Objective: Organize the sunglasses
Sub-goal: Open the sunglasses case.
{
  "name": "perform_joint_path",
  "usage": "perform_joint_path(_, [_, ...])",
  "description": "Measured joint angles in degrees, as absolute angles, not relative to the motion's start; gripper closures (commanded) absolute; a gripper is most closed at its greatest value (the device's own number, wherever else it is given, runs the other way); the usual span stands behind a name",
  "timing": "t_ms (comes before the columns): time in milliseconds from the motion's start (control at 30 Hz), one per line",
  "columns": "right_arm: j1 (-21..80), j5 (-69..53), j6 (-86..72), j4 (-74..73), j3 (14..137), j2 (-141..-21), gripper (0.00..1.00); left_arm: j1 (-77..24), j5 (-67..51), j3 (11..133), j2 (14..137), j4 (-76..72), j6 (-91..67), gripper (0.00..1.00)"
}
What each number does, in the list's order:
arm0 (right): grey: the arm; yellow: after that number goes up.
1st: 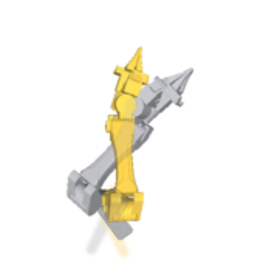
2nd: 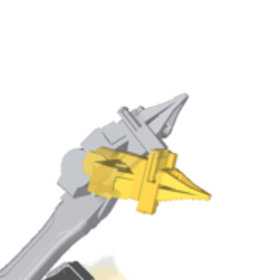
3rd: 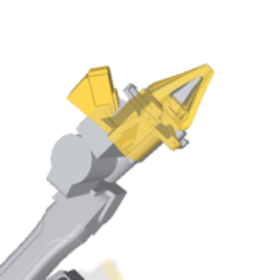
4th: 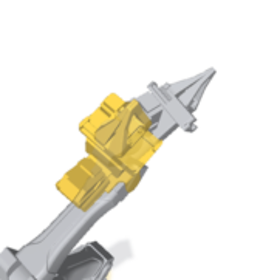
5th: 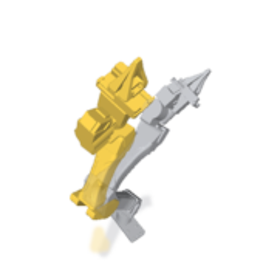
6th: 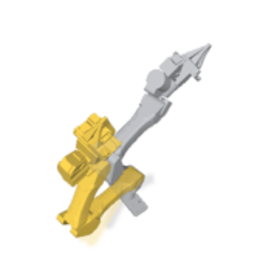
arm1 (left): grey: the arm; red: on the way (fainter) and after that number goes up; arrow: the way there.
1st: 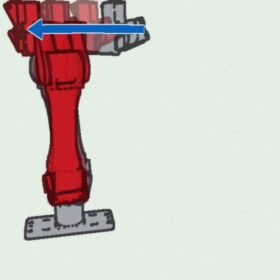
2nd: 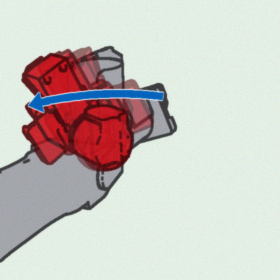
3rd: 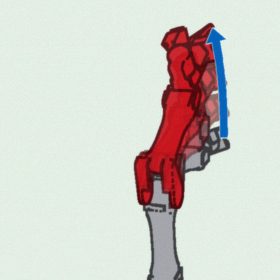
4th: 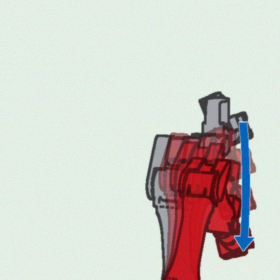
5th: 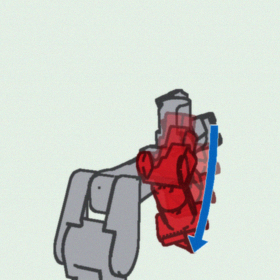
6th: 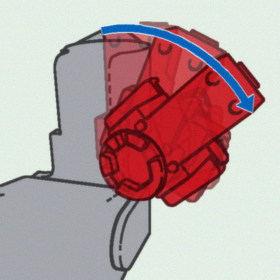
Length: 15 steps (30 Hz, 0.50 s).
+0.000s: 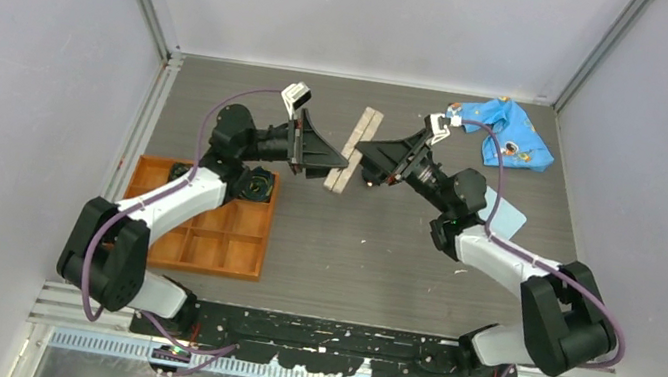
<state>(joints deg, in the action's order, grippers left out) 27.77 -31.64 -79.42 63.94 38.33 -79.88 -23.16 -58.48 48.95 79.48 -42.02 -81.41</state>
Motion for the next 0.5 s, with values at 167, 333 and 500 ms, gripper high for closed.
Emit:
perform_joint_path(167, [26.48,-35.94,-83.77,74.3,38.3,-85.08,1.0,-22.39,-59.59,48.47,79.48,-44.1,-83.72,1.0])
perform_joint_path(333, [26.2,-39.81,-85.95,78.81,38.41,-87.37,1.0,-20.97,-61.19,45.87,79.48,-50.26,-90.28,1.0])
perform_joint_path(500, [26.2,-42.57,-86.43,81.32,40.73,-87.42,1.0,-19.7,-62.0,44.95,79.66,-60.88,-99.35,1.0])
